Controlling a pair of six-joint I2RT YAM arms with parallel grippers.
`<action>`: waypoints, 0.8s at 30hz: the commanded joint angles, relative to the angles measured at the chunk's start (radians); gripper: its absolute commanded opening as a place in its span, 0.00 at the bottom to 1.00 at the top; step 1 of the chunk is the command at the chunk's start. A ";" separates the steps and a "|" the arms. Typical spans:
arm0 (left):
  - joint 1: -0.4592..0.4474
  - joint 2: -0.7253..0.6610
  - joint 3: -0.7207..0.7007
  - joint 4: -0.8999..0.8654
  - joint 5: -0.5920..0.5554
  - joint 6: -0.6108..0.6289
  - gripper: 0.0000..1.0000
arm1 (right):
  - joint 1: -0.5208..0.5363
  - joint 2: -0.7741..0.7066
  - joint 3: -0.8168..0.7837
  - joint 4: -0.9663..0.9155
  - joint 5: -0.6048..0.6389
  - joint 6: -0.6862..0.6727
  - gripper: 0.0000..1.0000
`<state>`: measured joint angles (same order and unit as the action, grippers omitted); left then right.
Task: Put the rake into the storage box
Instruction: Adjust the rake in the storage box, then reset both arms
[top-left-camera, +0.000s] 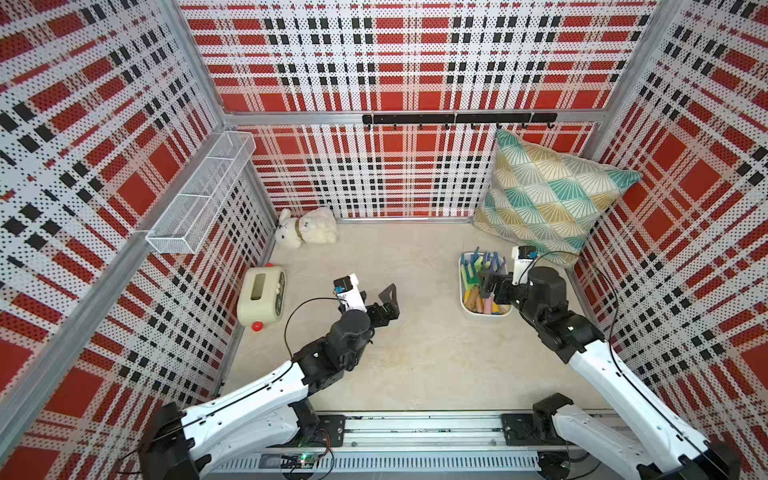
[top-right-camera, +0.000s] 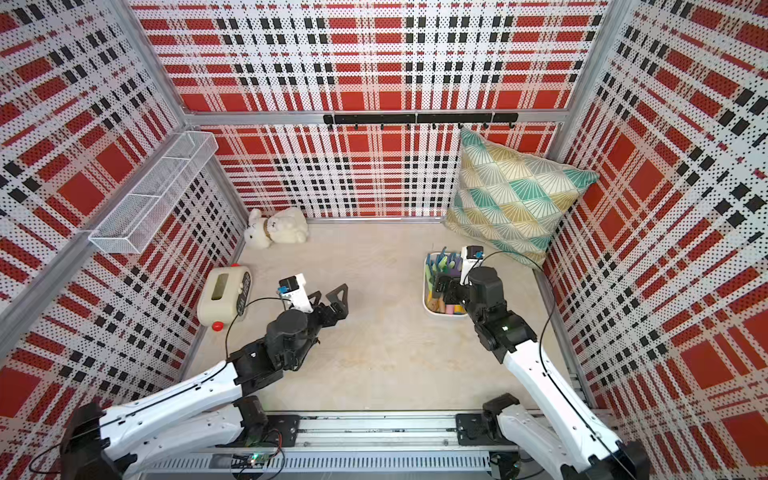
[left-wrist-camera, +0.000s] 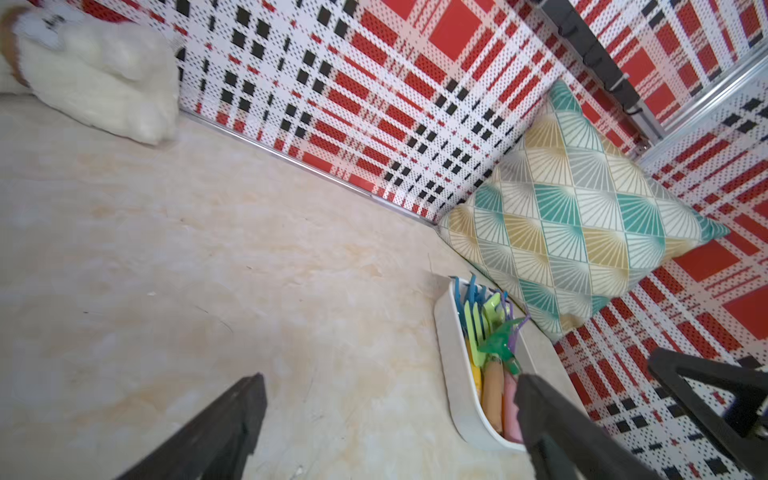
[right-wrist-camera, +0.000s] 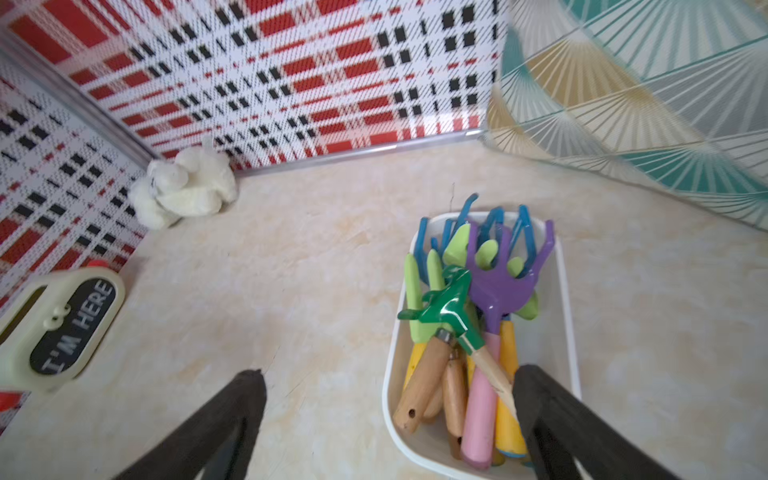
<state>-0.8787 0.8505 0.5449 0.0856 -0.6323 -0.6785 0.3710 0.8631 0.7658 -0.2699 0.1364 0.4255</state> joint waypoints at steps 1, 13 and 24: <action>0.120 -0.082 -0.042 -0.028 -0.030 0.103 0.99 | 0.002 -0.068 -0.044 0.059 0.208 0.043 1.00; 0.594 -0.243 -0.307 0.251 0.261 0.341 0.99 | -0.007 0.014 -0.212 0.367 0.403 -0.200 1.00; 0.850 -0.062 -0.390 0.470 0.358 0.497 0.99 | -0.304 -0.013 -0.498 0.813 0.226 -0.246 1.00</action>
<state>-0.0547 0.7769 0.1875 0.4225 -0.3401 -0.2573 0.0872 0.8482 0.2951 0.3737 0.4023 0.1829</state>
